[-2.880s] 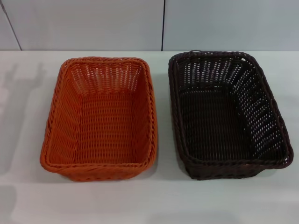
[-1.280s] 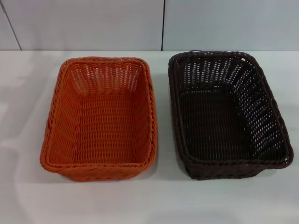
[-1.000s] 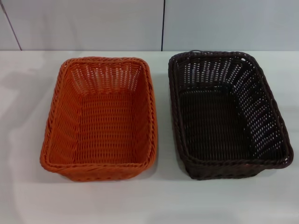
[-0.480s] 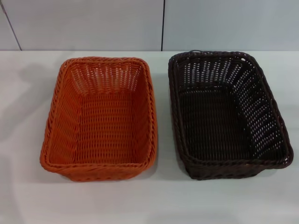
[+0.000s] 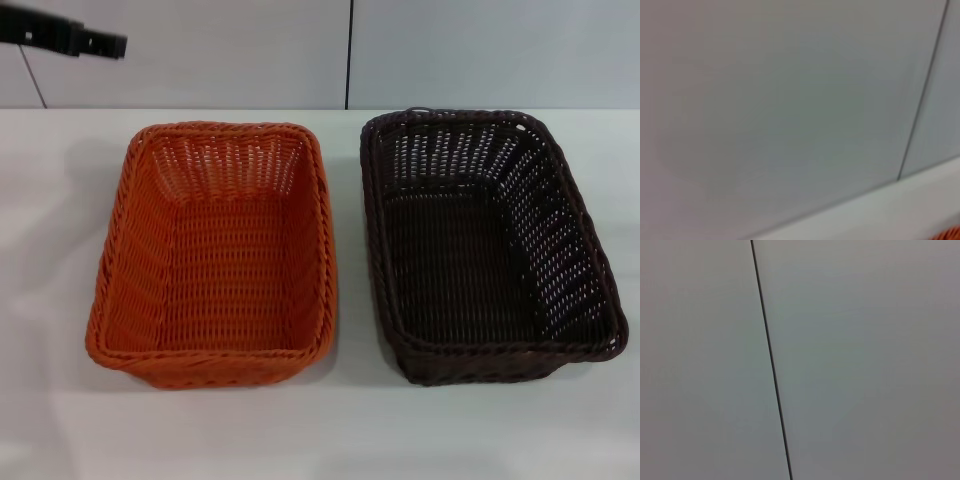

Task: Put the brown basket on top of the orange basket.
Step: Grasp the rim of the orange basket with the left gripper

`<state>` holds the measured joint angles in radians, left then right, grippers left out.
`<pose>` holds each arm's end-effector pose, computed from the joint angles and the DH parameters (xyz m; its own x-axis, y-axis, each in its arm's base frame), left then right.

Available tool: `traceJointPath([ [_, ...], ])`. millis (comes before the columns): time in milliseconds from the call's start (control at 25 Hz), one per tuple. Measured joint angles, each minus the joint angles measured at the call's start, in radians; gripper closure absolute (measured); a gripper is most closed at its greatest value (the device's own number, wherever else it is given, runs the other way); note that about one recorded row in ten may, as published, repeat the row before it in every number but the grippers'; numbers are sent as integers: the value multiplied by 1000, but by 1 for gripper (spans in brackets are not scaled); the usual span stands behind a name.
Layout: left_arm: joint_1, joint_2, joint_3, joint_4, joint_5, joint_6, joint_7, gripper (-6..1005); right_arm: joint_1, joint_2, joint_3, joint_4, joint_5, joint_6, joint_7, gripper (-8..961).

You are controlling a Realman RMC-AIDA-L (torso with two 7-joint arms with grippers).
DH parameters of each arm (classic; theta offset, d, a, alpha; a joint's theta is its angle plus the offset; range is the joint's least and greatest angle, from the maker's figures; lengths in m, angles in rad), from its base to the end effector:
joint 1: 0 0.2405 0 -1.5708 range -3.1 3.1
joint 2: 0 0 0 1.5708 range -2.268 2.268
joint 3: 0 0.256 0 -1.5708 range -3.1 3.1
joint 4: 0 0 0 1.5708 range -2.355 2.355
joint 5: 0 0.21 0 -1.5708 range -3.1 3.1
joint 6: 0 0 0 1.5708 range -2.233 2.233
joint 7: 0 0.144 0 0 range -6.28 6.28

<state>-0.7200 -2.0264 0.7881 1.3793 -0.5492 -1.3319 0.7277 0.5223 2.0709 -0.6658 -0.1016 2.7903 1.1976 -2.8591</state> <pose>-0.1814 0.4322 0.1467 0.7582 0.5418 0.3629 0.6182 -0.4202 -0.6643 0.3565 0.3553 0.0784 0.6115 0.2437 -0.7528 -0.7910 0.2092 -0.5749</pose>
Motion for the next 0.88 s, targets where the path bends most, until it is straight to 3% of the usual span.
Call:
traceJointPath([
  [200,-12,-16,16,7,116,-28,-59,253,-6,1,0,-11,0,3,-12,281],
  [320,-26,-29,20,-45,204,-71,-96,257,-7,1,4,-12,0,-1,-13,284],
  [880,0,-38,21,-128,147,-142,-188,272,-5,-1,11,-41,4,-14,-24,281],
])
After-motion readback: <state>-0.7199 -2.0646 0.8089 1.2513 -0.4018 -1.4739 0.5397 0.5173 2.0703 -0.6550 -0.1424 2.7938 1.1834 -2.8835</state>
